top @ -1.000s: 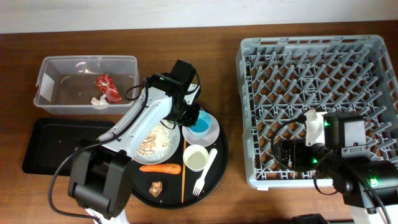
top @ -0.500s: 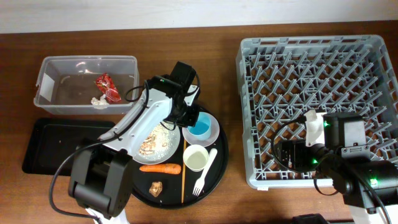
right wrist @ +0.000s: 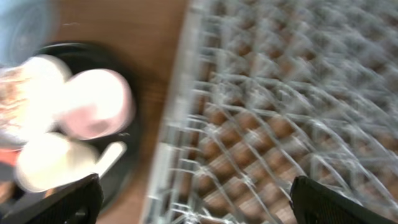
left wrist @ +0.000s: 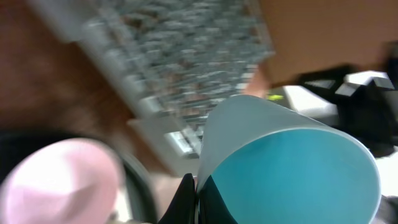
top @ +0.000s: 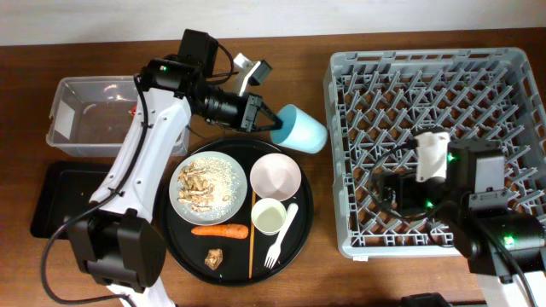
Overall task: Sort waste into correct bins and load items into the dishwasher rack
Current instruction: 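Hand the blue cup from the left gripper to the right gripper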
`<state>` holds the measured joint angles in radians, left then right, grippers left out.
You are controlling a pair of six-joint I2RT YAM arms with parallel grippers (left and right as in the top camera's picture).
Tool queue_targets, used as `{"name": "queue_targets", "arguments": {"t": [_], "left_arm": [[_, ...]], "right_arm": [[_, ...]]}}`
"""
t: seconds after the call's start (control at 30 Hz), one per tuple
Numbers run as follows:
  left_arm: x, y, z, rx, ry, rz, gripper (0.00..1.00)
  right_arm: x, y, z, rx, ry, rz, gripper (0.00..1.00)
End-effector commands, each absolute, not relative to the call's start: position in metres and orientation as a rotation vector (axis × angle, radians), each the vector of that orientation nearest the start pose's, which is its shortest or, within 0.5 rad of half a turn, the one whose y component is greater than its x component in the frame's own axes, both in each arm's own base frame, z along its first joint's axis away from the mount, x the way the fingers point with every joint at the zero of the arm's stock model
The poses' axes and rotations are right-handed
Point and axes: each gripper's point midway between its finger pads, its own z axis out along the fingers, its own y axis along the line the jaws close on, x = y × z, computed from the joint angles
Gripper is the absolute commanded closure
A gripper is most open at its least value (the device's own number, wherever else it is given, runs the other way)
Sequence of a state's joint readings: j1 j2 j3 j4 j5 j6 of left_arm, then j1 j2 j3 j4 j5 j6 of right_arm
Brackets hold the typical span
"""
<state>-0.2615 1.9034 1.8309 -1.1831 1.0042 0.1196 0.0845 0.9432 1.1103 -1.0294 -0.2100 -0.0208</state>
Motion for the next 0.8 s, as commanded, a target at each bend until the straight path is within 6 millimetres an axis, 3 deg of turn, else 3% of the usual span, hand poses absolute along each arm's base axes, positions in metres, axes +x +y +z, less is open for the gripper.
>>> {"name": "queue_targets", "arguments": {"t": [0.0,0.13,0.27,0.5,0.77], "left_arm": [[0.336,-0.261,0.288,0.802,2.243,-1.695,1.00],[0.323,-0.264,0.307,0.775,2.175,-1.872,1.00],[0.320,-0.264,0.307,0.759,2.196,-1.892,1.00],[0.304,-0.279,0.306,0.805,2.219,-1.926,1.00],[0.292,-0.291,0.306,0.854,2.222,-1.946,1.00]], "right_arm": [[0.235,0.122,0.275,-0.643,2.198,0.678,0.01],[0.236,0.136,0.284,-0.784,2.085,0.737,0.01],[0.238,0.151,0.301,-0.857,1.954,0.830,0.01],[0.253,0.155,0.313,-0.881,1.865,0.818,0.01],[0.264,0.156,0.305,-0.871,1.890,0.839,0.02]]}}
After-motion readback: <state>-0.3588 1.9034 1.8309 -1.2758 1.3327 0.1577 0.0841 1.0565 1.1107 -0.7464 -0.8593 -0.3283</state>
